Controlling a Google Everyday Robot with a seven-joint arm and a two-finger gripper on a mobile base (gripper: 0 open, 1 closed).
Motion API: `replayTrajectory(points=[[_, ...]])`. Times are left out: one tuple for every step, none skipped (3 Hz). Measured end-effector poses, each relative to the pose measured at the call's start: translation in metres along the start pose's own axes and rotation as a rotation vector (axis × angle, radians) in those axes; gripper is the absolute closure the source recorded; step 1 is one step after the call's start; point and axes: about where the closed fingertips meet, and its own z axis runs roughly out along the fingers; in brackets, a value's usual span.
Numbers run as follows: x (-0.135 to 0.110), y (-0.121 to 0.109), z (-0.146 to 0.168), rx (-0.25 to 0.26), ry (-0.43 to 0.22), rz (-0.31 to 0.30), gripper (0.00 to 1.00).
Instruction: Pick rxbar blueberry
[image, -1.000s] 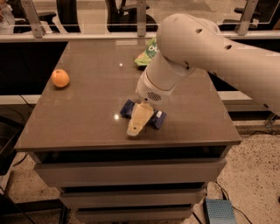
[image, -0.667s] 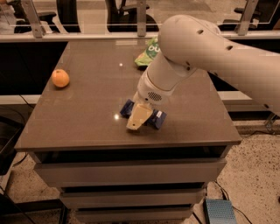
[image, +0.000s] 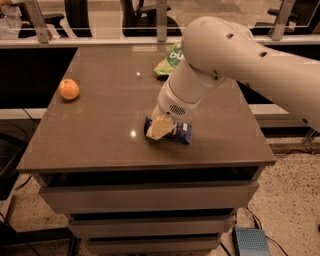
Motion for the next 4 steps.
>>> replayTrajectory(points=[[0.0,0.0,0.0,0.0,0.0,0.0,1.0],[-0.015,-0.006,-0.03,0.025,-0.03,-0.02,1.0],[-0.036,-0.014,-0.066,0.059,-0.06,-0.061,1.0],[-0.046,-0.019,-0.089,0.045,-0.111,-0.061,1.0]])
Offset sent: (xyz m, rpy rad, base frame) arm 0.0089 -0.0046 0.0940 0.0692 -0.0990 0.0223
